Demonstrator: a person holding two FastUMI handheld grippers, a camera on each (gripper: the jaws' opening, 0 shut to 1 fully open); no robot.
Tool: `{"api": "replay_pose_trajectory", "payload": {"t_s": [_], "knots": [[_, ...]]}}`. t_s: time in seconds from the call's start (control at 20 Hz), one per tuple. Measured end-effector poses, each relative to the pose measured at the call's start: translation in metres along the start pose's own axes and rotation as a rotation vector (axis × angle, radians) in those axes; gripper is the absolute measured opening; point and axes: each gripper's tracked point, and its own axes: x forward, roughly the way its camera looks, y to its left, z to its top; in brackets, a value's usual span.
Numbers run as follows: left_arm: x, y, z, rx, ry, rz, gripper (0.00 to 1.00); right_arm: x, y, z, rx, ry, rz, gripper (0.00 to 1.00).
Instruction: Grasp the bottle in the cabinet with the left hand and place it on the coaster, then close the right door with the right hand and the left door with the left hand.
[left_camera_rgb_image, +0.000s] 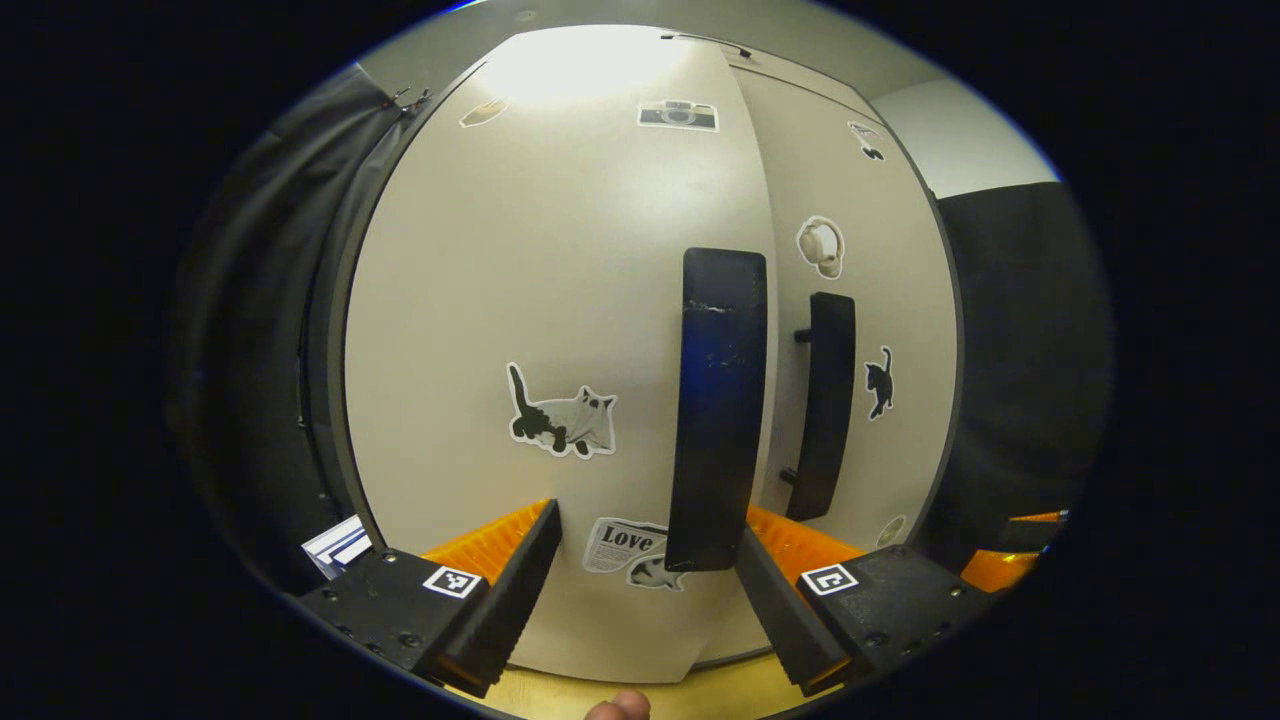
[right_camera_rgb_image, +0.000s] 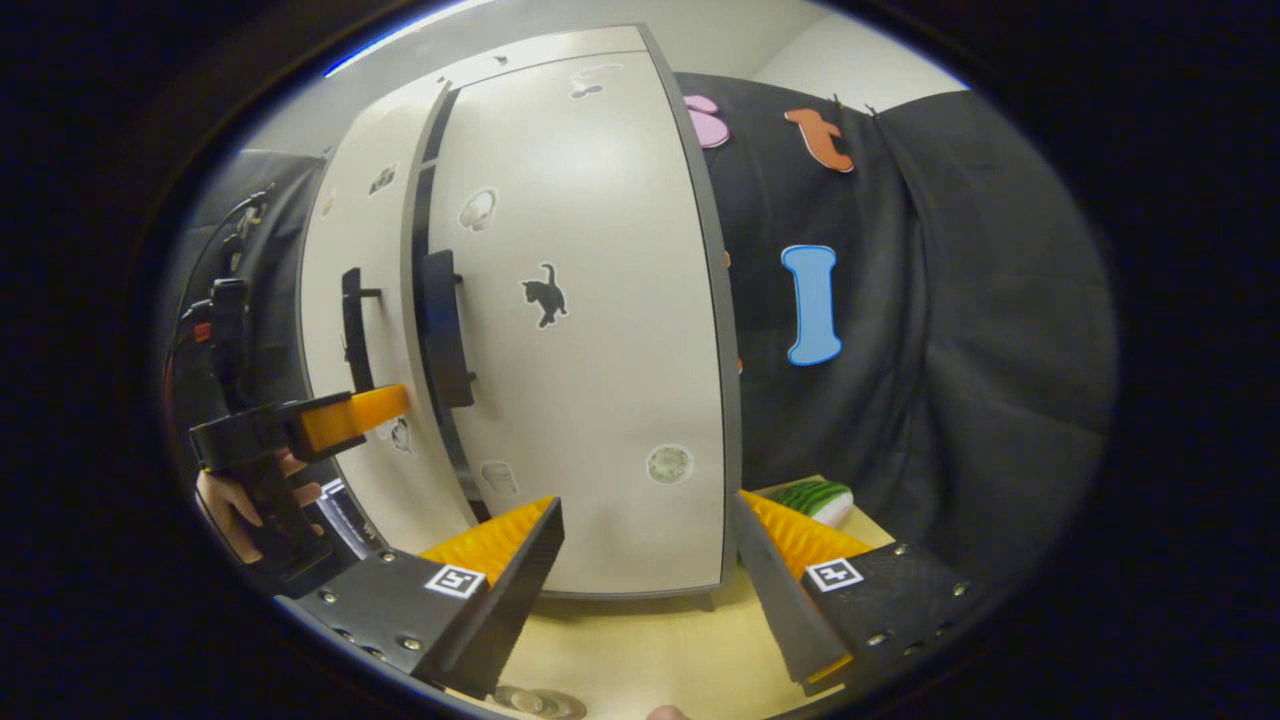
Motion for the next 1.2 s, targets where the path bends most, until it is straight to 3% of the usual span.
{"api": "replay_pose_trajectory", "payload": {"t_s": [0.55, 0.9, 1.2], "knots": [[-0.002, -0.004, 0.011, -0.009, -0.016, 0.062, 0.99, -0.014, 0.003, 0.007, -0.015, -0.016, 0.007, 0.97], [-0.059, -0.013, 0.025, 0.026, -0.036, 0.054, 0.99, -0.027, 0.021, 0.021, -0.009, -0.044, 0.045, 1.00], [-0.127, -0.007, 0.031, 0.064, -0.024, 0.104, 0.98, -0.046, 0.036, 0.045, -0.048, -0.075, 0.049, 1.00]]}}
